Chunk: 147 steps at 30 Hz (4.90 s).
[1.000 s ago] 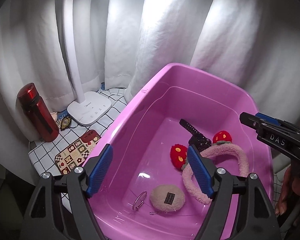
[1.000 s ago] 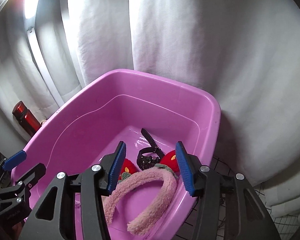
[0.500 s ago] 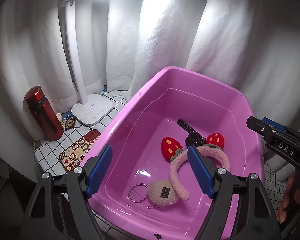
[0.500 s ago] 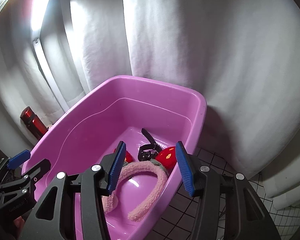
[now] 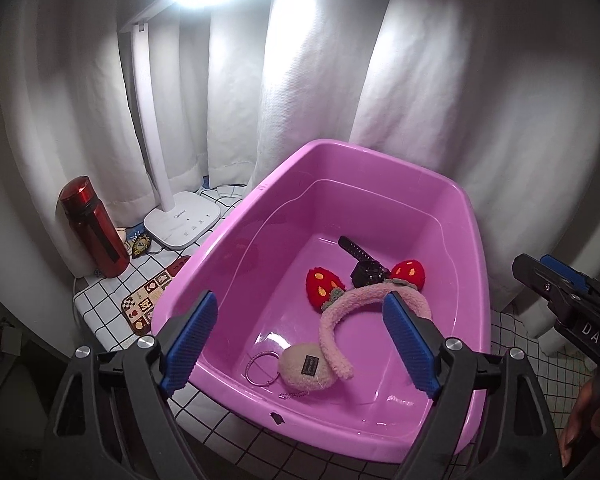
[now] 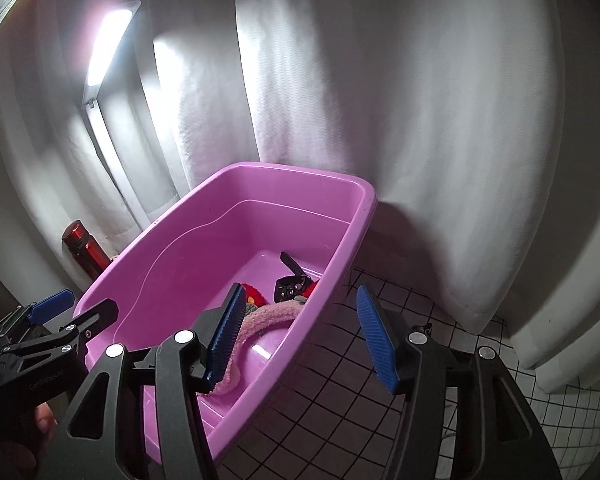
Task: Organize jewelry
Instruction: 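Withdraw both tools from the tub toward the remaining items, then move the right tool toward the silver ring while the left tool approaches the pearl hair clip, then grasp the pearl hair clip with the left tool while the right tool grasps the silver ring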
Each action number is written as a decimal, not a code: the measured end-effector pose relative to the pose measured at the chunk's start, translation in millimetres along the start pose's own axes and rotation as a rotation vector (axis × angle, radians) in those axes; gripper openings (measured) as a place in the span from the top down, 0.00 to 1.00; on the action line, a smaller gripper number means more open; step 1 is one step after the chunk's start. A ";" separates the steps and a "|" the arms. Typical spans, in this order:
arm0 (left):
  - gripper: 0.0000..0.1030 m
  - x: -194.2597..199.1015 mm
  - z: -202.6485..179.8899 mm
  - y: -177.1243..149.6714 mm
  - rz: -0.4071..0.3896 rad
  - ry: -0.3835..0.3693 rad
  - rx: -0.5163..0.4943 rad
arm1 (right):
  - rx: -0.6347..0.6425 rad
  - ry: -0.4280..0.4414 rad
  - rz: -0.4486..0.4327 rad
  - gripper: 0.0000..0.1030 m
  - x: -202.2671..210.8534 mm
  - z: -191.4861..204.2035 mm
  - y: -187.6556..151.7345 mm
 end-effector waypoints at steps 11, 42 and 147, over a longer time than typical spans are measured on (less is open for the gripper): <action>0.09 35.6 -61.7 -25.7 -0.005 -0.103 -0.054 | -0.152 -0.128 0.000 0.38 73.4 -97.7 -66.9; 0.09 24.4 -192.7 -173.6 0.175 -0.100 -0.152 | -0.177 -0.116 0.192 0.37 72.6 -206.4 -210.8; 0.99 -21.9 -255.7 -255.1 0.096 0.148 0.148 | 0.379 0.334 0.246 0.31 -29.2 -205.7 -224.4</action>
Point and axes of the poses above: each gripper's, at about its wrist camera, not at the fingertips, and x roughly against the way its jaws point, z to its left, y to its top, the point moved 10 cm from there along -x, roughly the way its jaws point, and after that the axes turned 1 degree about z, right-handed, at the moved point
